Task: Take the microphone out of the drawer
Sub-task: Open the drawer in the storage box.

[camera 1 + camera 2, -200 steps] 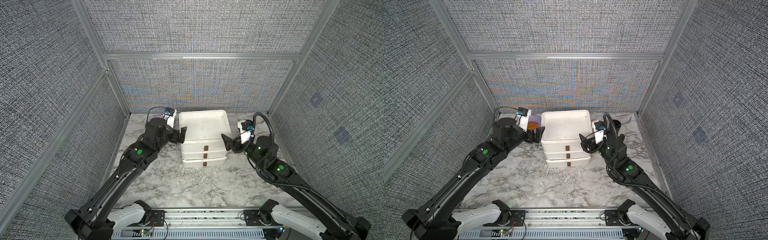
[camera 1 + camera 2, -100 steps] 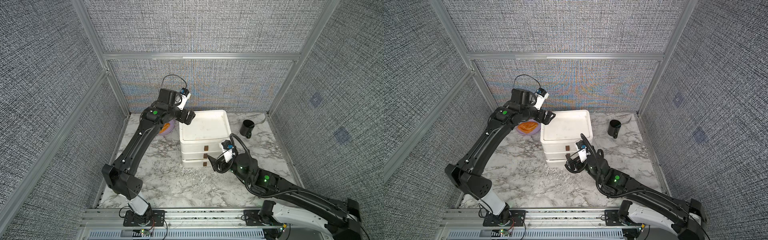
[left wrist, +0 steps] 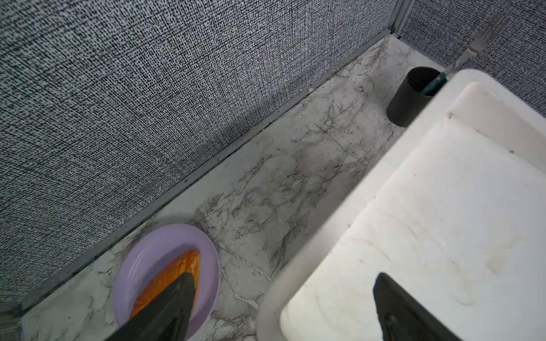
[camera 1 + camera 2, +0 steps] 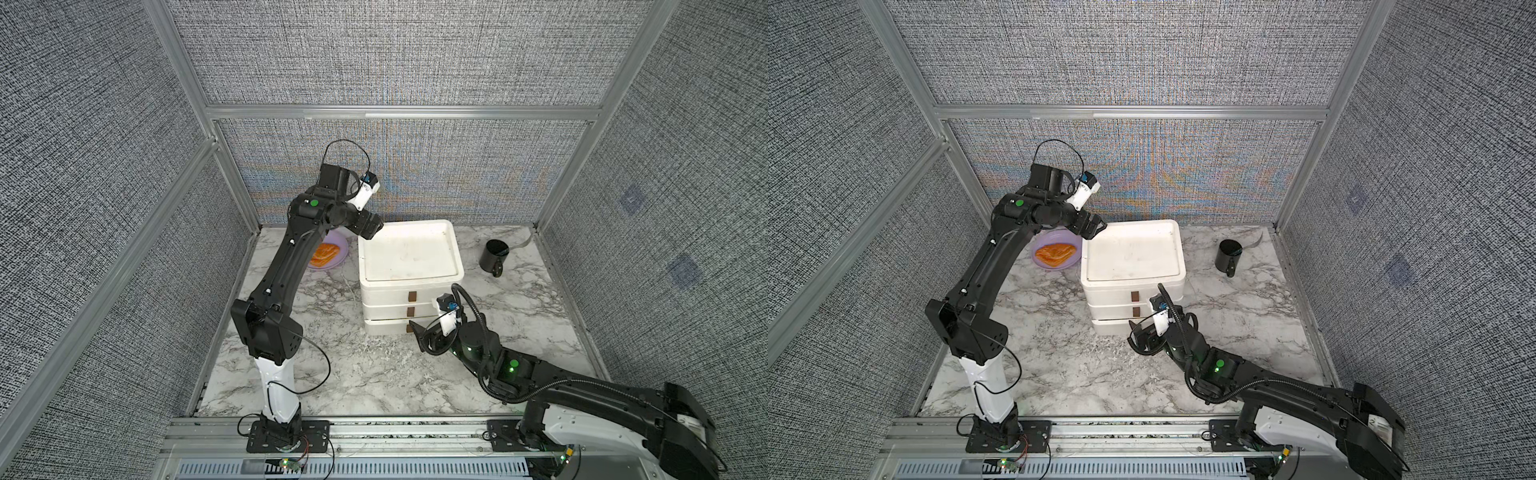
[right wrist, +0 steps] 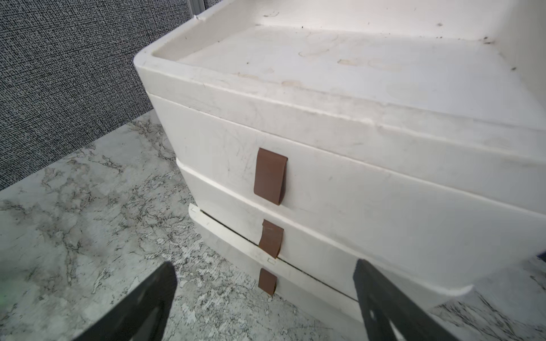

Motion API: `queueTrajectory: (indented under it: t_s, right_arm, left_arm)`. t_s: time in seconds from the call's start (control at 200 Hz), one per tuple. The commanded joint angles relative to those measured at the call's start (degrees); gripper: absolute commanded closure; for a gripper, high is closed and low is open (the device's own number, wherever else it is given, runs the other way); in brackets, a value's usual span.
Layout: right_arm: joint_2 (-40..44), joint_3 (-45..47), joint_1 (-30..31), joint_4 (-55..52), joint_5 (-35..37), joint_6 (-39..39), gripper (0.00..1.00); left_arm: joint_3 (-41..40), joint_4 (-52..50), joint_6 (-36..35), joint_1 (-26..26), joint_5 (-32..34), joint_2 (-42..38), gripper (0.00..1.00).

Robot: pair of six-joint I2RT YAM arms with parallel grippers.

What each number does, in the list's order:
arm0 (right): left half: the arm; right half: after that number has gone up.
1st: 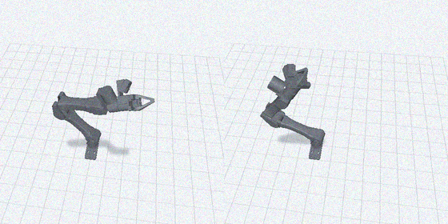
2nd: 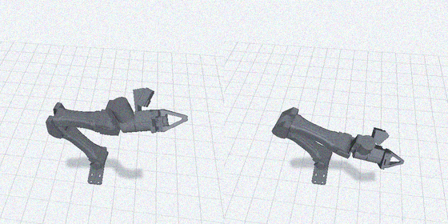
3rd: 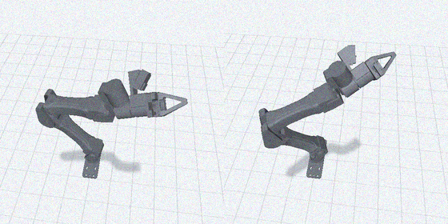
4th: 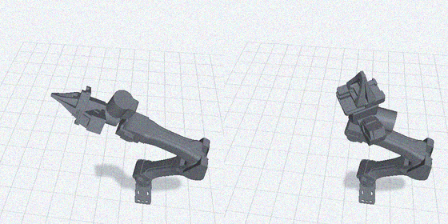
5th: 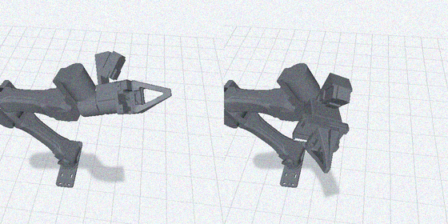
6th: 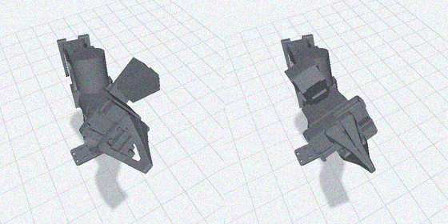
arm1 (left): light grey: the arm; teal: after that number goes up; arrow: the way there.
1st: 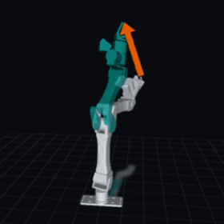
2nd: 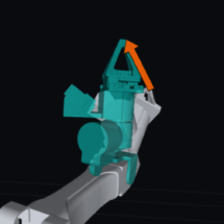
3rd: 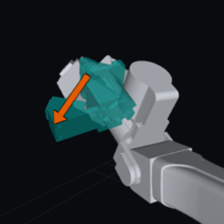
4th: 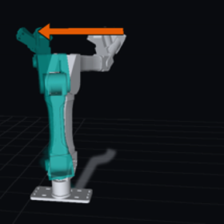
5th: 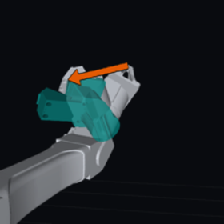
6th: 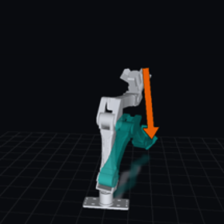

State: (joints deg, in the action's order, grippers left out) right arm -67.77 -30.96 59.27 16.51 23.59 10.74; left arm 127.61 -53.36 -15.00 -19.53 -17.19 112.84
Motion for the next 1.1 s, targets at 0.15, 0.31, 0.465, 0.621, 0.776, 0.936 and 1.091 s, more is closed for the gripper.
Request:
queueTrajectory:
  t_s: [0.15,0.31,0.465,0.621,0.776,0.936,1.091]
  right_arm:
    - [-2.60,-0.74,0.50,9.23,3.84,-0.12,0.05]
    - [-5.10,-2.66,0.50,10.12,4.89,-0.30,0.10]
    - [-8.60,-4.68,0.42,9.37,9.51,2.90,0.28]
    - [-12.59,-6.13,1.18,9.70,13.60,8.07,0.43]
    - [-18.56,-9.52,3.97,10.85,20.53,9.27,0.47]
    - [-23.54,-13.94,4.72,6.89,26.61,12.47,0.57]
    - [-24.25,-13.52,4.46,9.32,26.98,10.34,0.61]
  left_arm:
    - [-1.49,-4.43,-3.55,1.97,-8.39,0.46,0.08]
    - [-4.34,-3.02,-3.07,1.95,-9.29,-0.14,0.10]
    - [-4.93,-2.28,-2.49,1.45,-8.24,0.50,0.13]
    - [-5.99,-1.67,-2.97,0.43,-7.09,0.13,0.13]
    - [-6.76,-1.72,-3.63,-0.33,-5.31,-0.44,0.14]
    - [-7.52,-1.74,-4.13,-0.94,-3.95,-1.15,0.14]
    - [-7.92,-2.29,-5.03,-1.86,-2.23,-1.36,0.14]
